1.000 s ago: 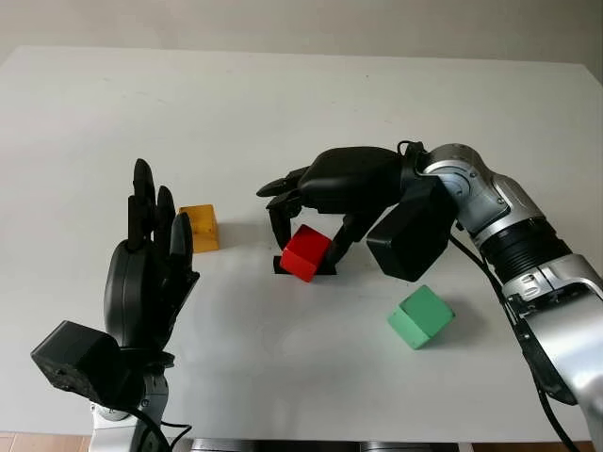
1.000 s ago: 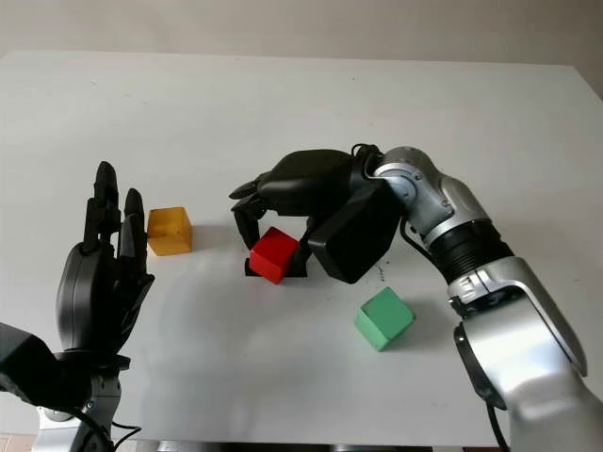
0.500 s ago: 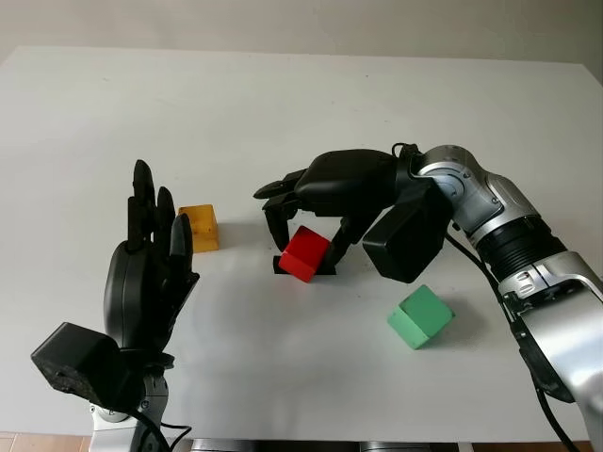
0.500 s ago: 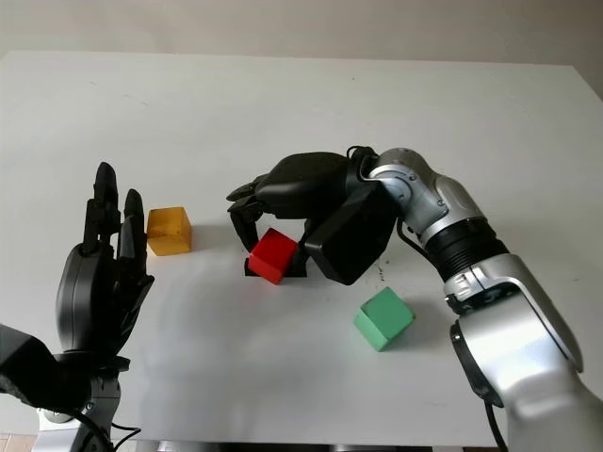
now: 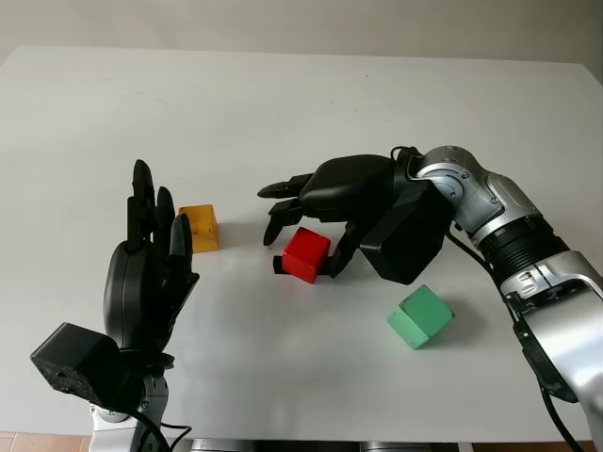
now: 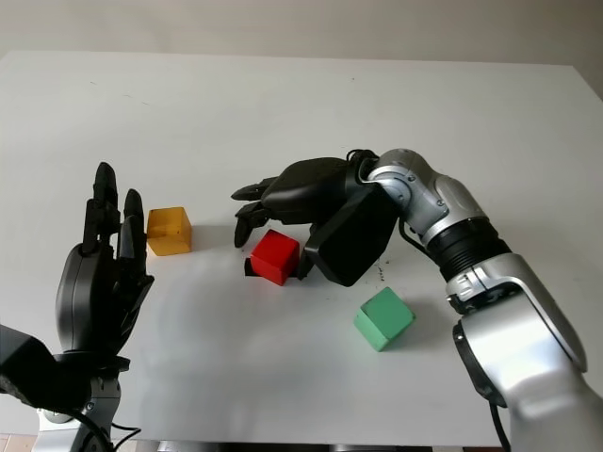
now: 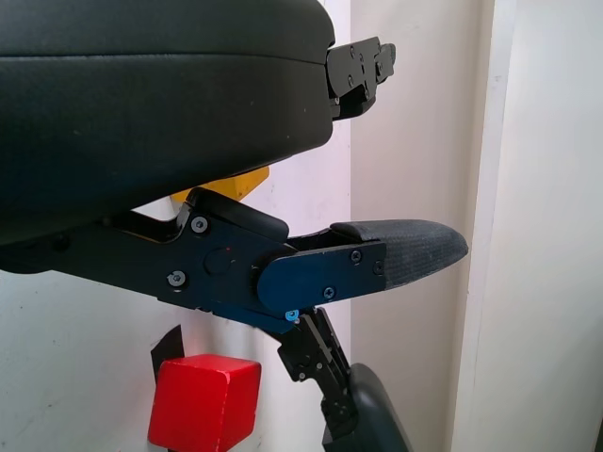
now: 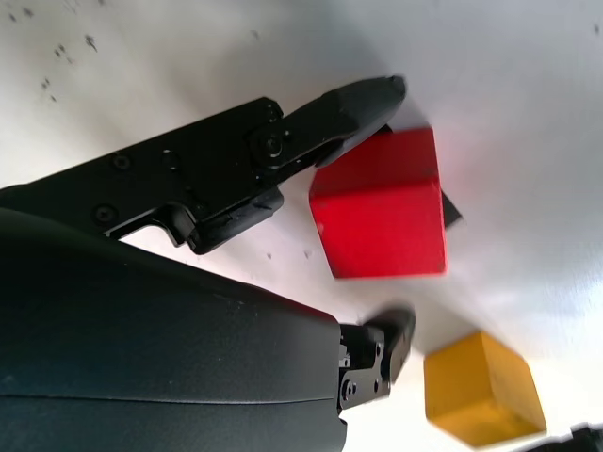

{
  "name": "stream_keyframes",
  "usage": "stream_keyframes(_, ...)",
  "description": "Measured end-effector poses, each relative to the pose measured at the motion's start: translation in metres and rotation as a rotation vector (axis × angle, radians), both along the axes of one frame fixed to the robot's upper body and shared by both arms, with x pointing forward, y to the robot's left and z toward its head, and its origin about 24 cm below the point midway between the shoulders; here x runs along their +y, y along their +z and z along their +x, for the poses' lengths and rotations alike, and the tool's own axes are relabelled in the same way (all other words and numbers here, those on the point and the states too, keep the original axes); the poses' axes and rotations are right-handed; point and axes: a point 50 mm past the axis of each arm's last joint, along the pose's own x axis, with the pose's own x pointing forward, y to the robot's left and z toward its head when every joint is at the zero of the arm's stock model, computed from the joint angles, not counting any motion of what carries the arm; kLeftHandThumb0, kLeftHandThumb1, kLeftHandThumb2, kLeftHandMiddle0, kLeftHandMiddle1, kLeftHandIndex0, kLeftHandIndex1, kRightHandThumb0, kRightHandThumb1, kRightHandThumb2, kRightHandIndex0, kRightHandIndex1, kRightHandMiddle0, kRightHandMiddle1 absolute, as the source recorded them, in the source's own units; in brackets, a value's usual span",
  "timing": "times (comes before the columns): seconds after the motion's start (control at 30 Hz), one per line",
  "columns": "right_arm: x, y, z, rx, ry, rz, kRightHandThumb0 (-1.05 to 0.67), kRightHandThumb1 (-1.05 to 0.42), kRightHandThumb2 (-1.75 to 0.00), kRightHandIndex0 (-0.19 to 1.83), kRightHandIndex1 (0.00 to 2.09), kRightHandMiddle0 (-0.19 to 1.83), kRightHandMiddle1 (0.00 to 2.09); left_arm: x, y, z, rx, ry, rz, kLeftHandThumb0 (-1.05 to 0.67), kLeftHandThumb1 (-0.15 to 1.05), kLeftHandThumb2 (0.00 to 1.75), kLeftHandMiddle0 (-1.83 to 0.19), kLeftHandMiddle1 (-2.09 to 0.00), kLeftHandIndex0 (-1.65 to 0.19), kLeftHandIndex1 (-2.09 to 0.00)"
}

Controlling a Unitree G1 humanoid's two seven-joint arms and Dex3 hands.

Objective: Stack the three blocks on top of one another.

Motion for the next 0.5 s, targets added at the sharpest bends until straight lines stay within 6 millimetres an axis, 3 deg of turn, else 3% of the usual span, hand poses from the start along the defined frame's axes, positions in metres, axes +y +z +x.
stream_keyframes(0.13, -0.002, 0.001, 0.000, 0.006, -0.004, -0.005, -0.90, -0.92, -0.06, -0.19, 0.00, -0.19, 0.00, 0.000, 0.000, 0.000, 0.000, 0.000, 0.000, -0.71, 1.05, 0.54, 0.14, -0.05, 0.17, -0.06)
stream_keyframes(0.23, -0.009, 0.010, 0.001, -0.016, -0.022, 0.057, -0.98, -1.01, -0.09, -0.19, 0.00, -0.19, 0.00, 0.000, 0.000, 0.000, 0.001, 0.001, 0.001, -0.71, 1.05, 0.54, 0.13, -0.06, 0.16, -0.06)
stream_keyframes(0.37, -0.027, 0.040, 0.001, -0.096, -0.099, 0.255, -0.92, -1.04, -0.42, -0.19, 0.00, -0.19, 0.00, 0.001, 0.000, -0.003, 0.007, 0.013, 0.003, -0.71, 1.05, 0.54, 0.13, -0.06, 0.15, -0.06)
stream_keyframes(0.5, -0.054, 0.068, -0.003, -0.159, -0.187, 0.517, -0.92, -1.05, -0.53, -0.19, 0.00, -0.19, 0.00, 0.002, 0.001, -0.004, 0.001, 0.014, 0.001, -0.69, 1.05, 0.54, 0.13, -0.06, 0.15, -0.06)
